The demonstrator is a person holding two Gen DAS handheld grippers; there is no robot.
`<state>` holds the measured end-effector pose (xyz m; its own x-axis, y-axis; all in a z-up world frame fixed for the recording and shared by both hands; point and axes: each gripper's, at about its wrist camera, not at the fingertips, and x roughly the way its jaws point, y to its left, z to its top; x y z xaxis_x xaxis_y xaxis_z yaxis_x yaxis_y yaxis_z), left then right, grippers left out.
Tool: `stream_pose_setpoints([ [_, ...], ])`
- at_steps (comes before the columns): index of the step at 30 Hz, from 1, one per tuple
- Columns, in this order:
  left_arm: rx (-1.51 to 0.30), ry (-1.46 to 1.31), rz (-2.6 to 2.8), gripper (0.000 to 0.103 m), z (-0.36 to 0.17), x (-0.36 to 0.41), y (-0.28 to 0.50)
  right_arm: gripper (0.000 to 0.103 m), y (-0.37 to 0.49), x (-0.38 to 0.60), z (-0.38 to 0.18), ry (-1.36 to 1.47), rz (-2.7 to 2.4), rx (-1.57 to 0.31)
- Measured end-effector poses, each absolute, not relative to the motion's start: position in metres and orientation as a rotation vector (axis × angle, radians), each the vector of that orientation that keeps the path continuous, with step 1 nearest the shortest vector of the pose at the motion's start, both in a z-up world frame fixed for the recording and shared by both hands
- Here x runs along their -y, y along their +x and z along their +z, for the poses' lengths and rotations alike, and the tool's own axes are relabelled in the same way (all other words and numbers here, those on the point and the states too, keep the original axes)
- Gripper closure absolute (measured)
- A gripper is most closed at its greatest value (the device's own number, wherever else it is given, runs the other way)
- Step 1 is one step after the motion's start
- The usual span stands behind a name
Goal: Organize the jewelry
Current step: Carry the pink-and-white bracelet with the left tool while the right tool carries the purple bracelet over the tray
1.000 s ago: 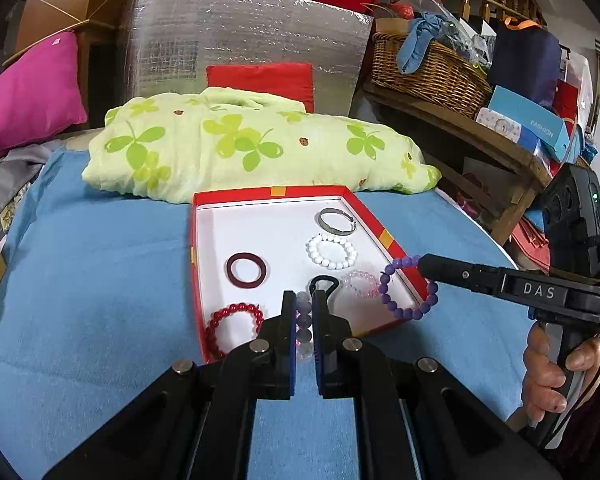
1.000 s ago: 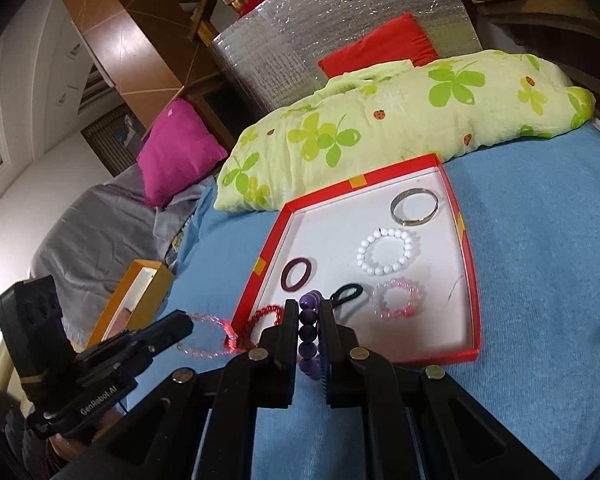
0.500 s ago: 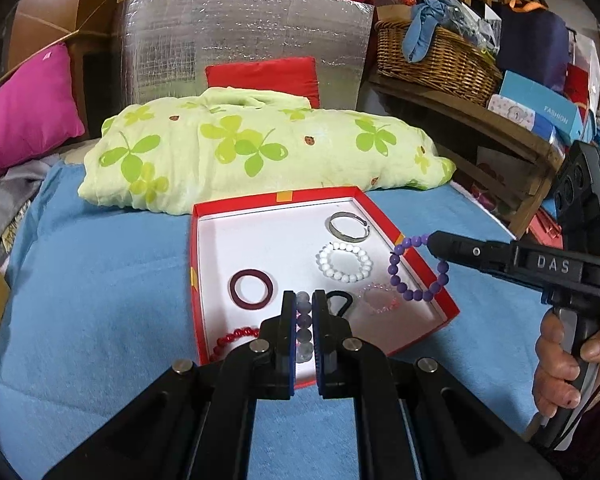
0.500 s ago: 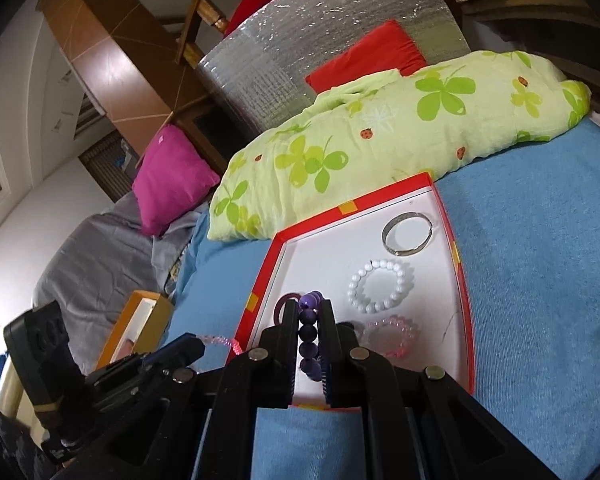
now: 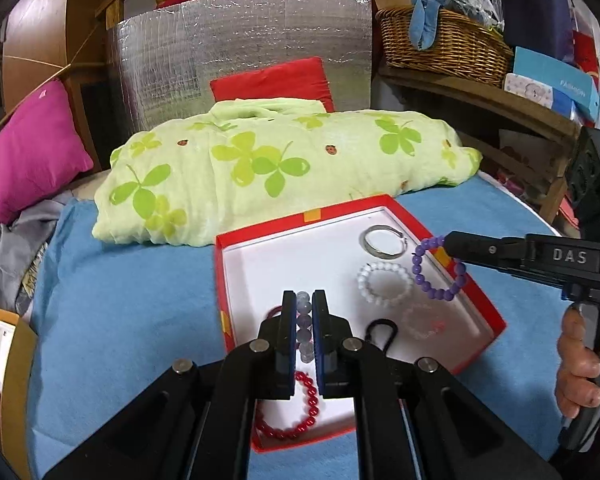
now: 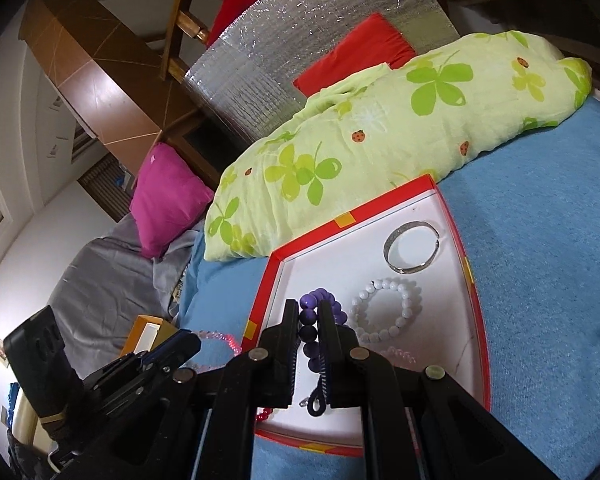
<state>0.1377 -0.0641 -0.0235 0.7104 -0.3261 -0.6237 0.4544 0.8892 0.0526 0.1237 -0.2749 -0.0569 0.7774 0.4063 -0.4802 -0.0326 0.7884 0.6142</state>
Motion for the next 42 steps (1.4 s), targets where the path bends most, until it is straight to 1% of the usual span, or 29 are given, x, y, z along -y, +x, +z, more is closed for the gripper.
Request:
stream_pose_setpoints([
  [16,-0.635,0.231,-0.398,0.095,-0.021,0.075,0.182,0.092,0.166,0.272,-0.052,0.650,0.244,-0.609],
  [25,-0.656,0.231,-0.389,0.096,-0.031,0.080,0.205,0.092,0.185,0.270,-0.053,0.666,0.237,-0.598],
  [42,-0.682,0.247,-0.370,0.095,-0.044,0.083,0.233,0.092,0.206,0.264,-0.066,0.659,0.214,-0.634],
])
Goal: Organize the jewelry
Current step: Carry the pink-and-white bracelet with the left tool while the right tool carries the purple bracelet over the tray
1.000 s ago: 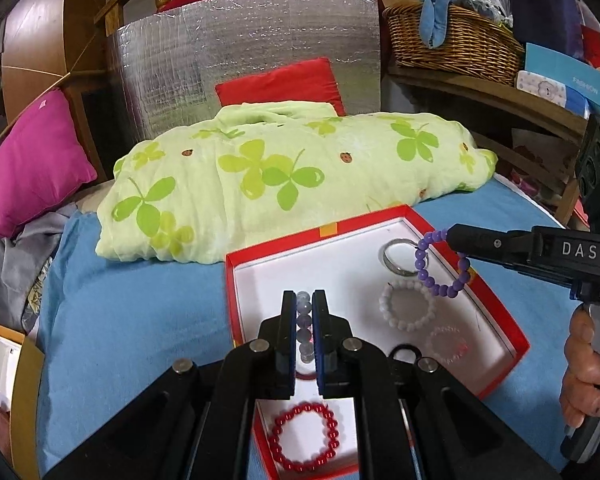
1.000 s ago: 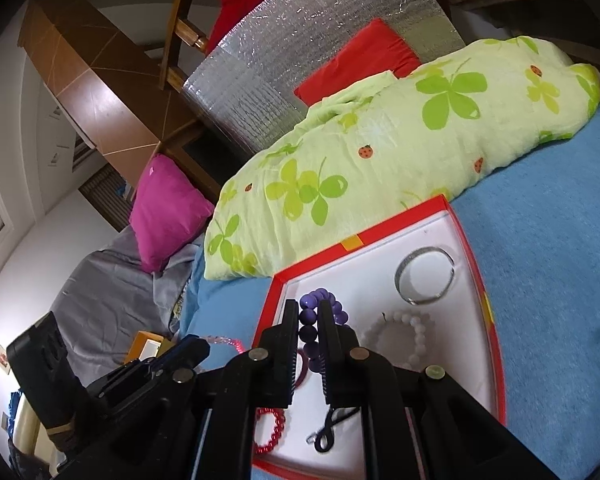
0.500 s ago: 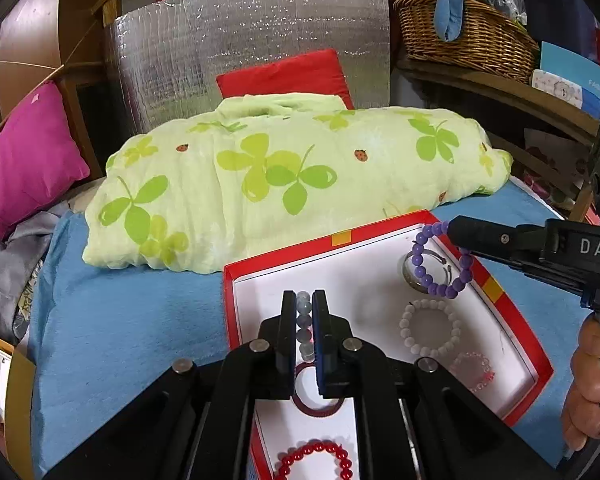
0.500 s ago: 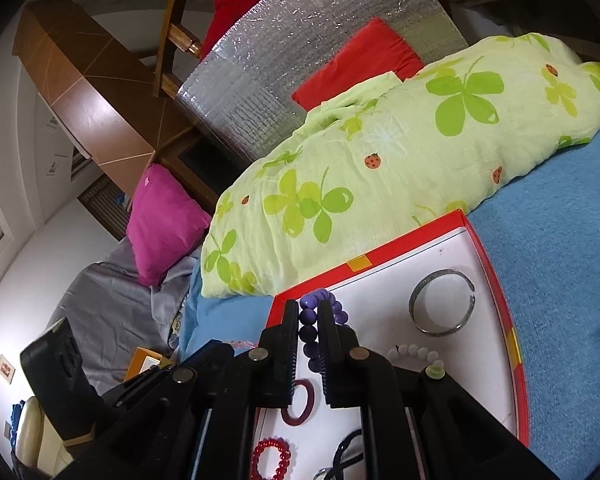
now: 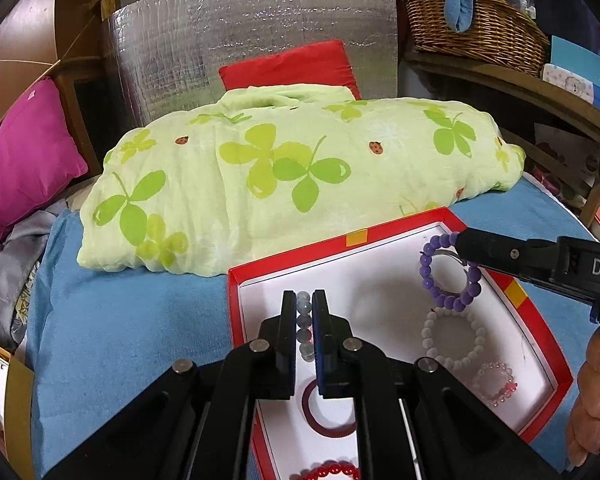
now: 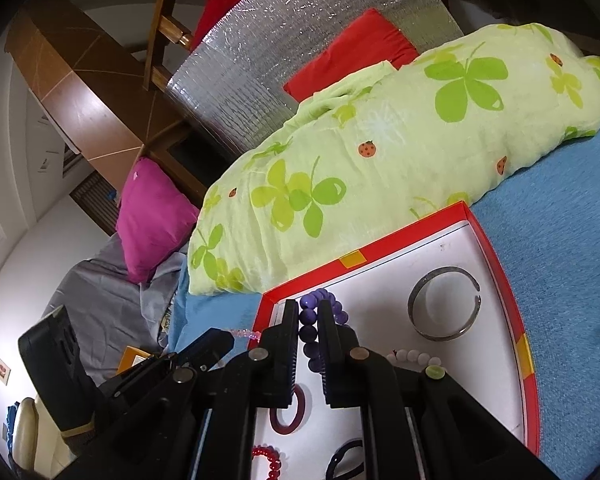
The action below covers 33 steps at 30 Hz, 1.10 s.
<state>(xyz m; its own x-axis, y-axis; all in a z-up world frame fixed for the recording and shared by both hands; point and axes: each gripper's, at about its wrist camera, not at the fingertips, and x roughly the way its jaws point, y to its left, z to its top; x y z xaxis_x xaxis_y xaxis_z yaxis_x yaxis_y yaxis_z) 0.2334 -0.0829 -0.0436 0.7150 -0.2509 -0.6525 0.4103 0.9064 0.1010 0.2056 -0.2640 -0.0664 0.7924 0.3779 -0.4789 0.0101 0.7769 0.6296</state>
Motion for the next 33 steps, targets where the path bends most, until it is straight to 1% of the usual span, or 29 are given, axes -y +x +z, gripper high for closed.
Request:
stream_pose_setpoints([
  [33,-0.761,0.250,-0.366,0.096,-0.081,0.085,0.286,0.092,0.245,0.264,-0.091,0.652,0.203,-0.689],
])
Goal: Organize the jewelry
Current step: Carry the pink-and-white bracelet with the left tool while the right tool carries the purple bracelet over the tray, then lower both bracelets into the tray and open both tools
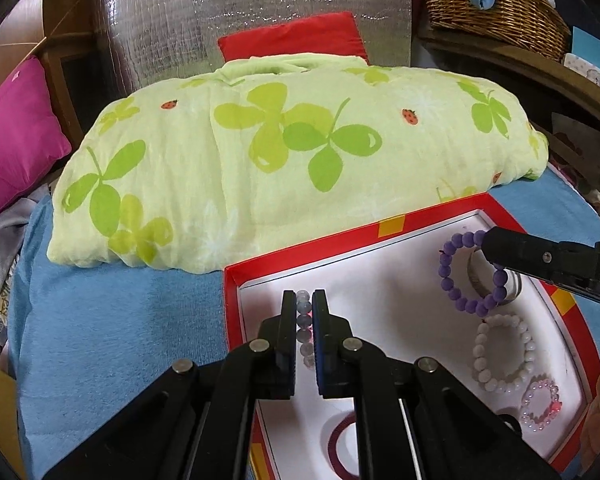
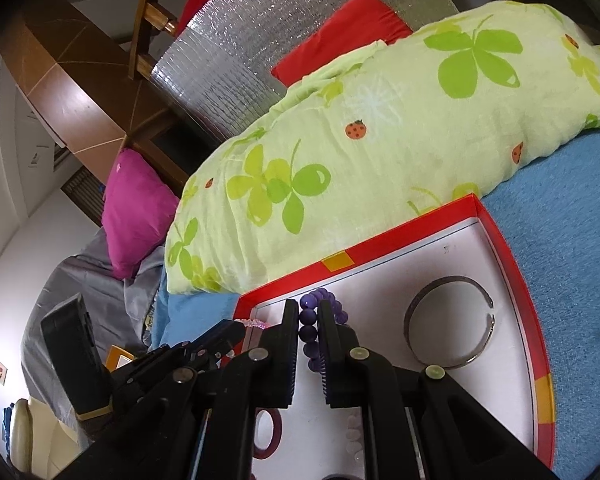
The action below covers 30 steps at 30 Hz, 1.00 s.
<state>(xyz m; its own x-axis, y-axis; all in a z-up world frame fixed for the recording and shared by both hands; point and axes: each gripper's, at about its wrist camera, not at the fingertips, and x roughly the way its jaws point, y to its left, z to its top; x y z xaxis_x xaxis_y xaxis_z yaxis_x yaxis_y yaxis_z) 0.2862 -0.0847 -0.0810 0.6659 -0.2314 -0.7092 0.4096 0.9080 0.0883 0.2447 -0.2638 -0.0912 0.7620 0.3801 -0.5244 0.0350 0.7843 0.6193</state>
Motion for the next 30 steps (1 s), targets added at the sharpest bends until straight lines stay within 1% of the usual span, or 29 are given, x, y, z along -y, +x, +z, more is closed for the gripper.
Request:
stream_pose_setpoints([
  [30,-0.816,0.338,-0.318,0.095,-0.103,0.090,0.290,0.092,0.250,0.271,-0.112,0.675,0.137,-0.758],
])
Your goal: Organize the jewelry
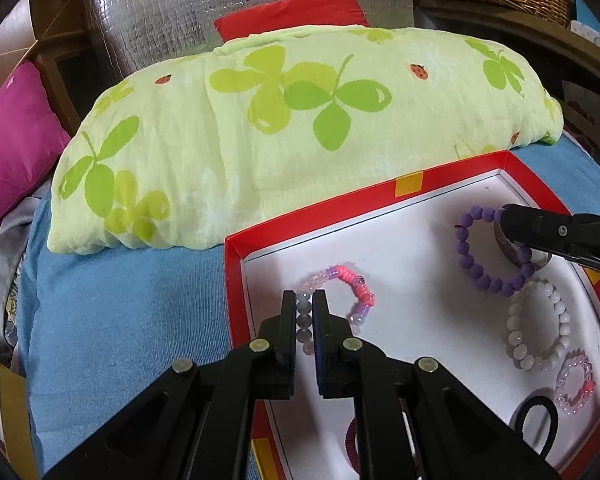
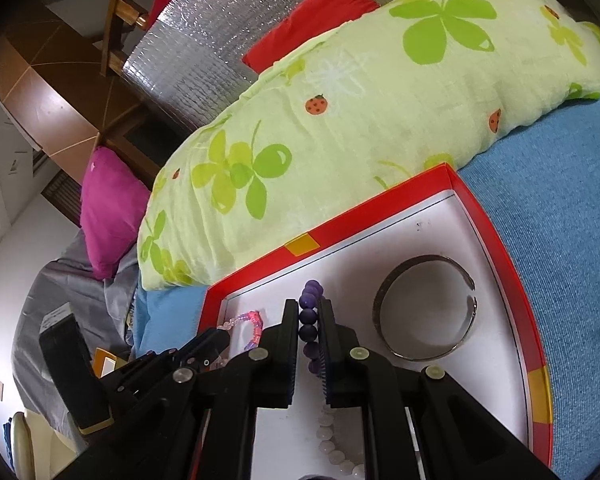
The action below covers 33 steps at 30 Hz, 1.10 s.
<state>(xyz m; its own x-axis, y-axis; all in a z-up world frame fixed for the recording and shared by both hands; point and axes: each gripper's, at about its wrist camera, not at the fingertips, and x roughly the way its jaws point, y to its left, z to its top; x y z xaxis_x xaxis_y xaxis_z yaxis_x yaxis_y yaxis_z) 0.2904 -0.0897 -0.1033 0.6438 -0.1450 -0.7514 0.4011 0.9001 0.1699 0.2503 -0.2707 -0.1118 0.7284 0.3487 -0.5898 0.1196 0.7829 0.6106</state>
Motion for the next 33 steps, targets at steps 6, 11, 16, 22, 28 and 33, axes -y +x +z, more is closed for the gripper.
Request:
stream_pose_setpoints([
  [6,-0.815,0.350,-0.305,0.094,-0.103,0.092,0.284,0.089,0.252,0.269,-0.114,0.667,0.108,-0.785],
  [11,-0.784,0.360,-0.267,0.055,-0.093,0.091,0.273,0.039,0.243,0.277,-0.108,0.715,0.096,-0.751],
  [16,-0.724,0.364,-0.236,0.045,-0.072,0.088,0.257,0.038,0.233,0.280,-0.093,0.705,0.097,-0.701],
  [22,-0.684,0.337,-0.182,0.034,-0.048,0.077,0.246,0.038,0.221,0.282,-0.080,0.659,0.074,-0.678],
  [28,-0.656,0.309,-0.121,0.027,-0.031,0.063,0.231,0.038,0.208,0.278,-0.069,0.586,0.039,-0.684],
  [33,-0.631,0.299,-0.059,0.022,-0.021,0.053,0.214,0.038,0.193,0.270,-0.063,0.514,0.012,-0.694],
])
